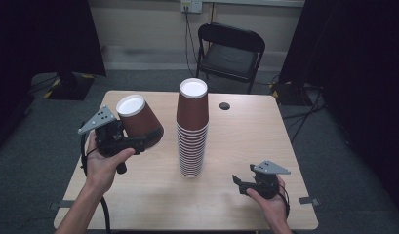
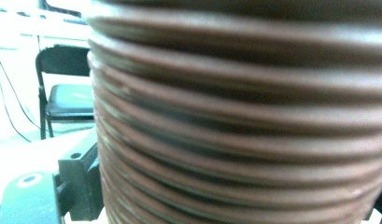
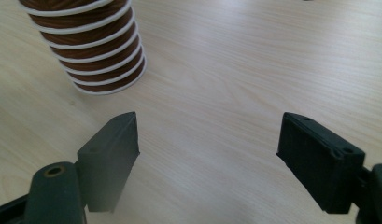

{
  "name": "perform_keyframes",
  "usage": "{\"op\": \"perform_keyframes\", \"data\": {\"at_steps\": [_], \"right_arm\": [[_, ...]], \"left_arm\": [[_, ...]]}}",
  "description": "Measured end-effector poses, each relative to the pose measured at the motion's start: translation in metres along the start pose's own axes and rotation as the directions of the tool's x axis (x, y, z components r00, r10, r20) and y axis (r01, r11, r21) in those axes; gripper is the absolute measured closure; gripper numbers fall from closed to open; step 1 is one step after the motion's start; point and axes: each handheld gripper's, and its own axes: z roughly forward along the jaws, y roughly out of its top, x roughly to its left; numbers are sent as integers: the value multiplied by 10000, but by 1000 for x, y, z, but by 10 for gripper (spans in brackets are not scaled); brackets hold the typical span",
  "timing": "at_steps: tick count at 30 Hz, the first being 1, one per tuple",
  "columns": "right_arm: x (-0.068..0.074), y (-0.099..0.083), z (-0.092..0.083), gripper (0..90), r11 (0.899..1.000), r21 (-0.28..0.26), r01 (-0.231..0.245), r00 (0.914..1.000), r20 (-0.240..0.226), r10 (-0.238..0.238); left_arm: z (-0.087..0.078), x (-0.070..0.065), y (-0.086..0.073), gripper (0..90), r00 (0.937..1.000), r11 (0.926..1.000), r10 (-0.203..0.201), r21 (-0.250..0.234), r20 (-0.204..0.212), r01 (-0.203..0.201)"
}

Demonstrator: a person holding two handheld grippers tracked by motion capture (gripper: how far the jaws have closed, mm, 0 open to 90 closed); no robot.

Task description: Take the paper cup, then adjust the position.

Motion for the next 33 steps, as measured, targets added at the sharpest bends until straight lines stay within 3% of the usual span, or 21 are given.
{"op": "perform_keyframes", "data": {"at_steps": [10,17,23,31,33], "right_arm": [[16,3,-6,214,9985,-217,509,9974,-501,-519],[36,9,-6,246,9955,-302,899,9888,-1167,-928],[49,11,-7,285,9933,-446,1064,9827,-1477,-1118],[69,15,-5,371,9863,-570,1549,9642,-2086,-1635],[74,15,-4,390,9832,-612,1722,9560,-2304,-1817]], "left_arm": [[-2,0,-32,122,9976,9962,-690,535,-47,691],[-1,0,-52,122,9914,9845,-1299,1207,163,1271],[0,-2,-62,122,9841,9758,-1763,1352,204,1720],[2,-6,-78,122,9759,9646,-2167,1594,256,2100],[3,-6,-80,122,9730,9619,-2289,1604,288,2215]]}}
